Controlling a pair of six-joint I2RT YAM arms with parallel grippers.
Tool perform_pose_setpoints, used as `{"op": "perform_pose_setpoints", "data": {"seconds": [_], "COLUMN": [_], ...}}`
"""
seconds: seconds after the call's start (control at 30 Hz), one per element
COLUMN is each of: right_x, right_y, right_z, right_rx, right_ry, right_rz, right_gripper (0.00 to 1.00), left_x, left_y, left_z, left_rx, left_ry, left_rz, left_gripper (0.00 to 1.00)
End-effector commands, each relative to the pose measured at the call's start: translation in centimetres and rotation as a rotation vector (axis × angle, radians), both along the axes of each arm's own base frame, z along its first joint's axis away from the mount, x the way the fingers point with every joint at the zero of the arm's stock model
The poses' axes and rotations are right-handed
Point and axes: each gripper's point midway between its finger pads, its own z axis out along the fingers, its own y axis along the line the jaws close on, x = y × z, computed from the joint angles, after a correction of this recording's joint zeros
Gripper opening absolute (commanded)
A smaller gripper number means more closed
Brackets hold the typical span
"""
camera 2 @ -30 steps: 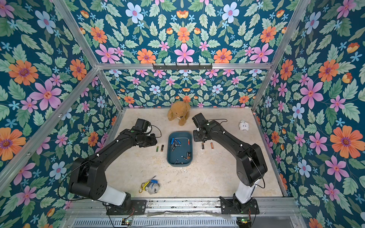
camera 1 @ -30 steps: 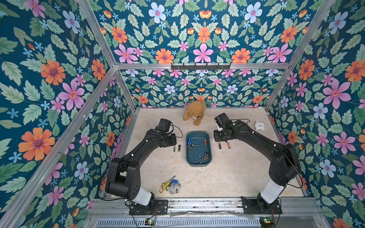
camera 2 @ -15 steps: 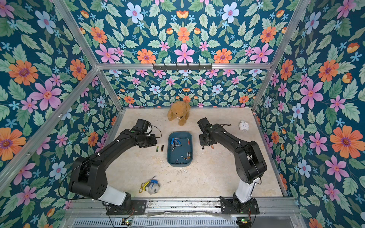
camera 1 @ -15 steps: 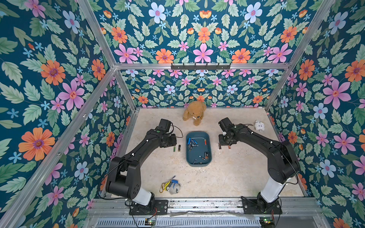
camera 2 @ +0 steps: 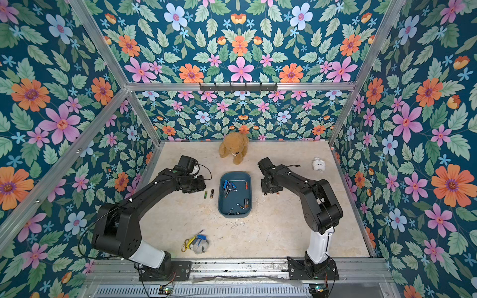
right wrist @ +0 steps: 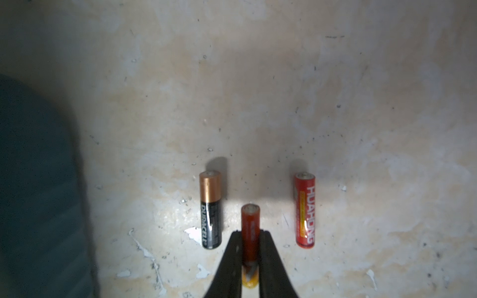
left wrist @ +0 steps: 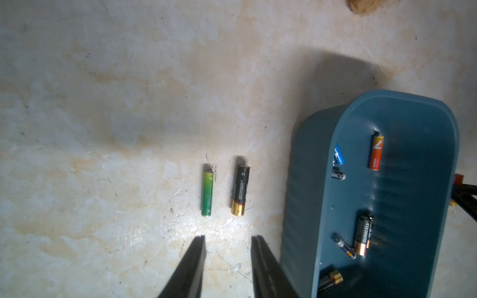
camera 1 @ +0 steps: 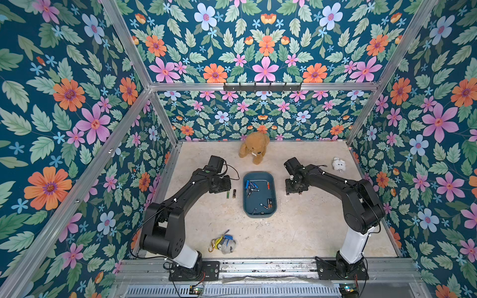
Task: Take the batteries out of the storage box
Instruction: Place the battery at the center of the board.
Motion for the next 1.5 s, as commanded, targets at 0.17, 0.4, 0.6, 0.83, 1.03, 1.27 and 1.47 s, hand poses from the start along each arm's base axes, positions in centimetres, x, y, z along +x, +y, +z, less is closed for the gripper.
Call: {"op": "perform_pose_setpoints", "data": {"seconds": [0.17,0.4,0.6,0.83,1.03,1.27,1.47], "right_x": [0.5,0.8,0.8,0.7,0.6,0.5,0.6], "right_y": [-0.1,-0.4,-0.4,-0.4,-0.5,-0.7,-0.8], "right_z": [-0.9,-1.1,-1.4,-1.9,-2.4,-2.7,-2.7], "right_rx": [-0.027,-0.038,-0.044,-0.046,-0.053,-0.064,-0.066], "right_ry": [0.002,0.001,0.007,0.018,0.029,0.031,0.034], "right_rz": [0.007,0.004,0.008,0.009,0.01,0.009,0.008], "right_gripper": [0.15,0.16,0.16,0.16,0.16,0.17,0.2], "left_x": [0.2,0.1,0.0,0.1,0.0,-0.1,-0.2], "left_y": [-0.2,-0.1,-0.1,-0.1,-0.1,-0.1,0.0], "left_z": [-0.1,-0.4,-0.5,-0.6,-0.6,-0.7,-0.7], "left_rx": [-0.009,-0.007,-0.006,-0.006,-0.005,-0.004,0.0], "left_ry": [0.001,0.007,0.007,0.009,0.009,0.012,0.012], "left_rz": [0.007,0.006,0.007,0.006,0.006,0.005,0.007], "left_gripper": [0.36,0.36,0.36,0.36,0.36,0.36,0.36]}}
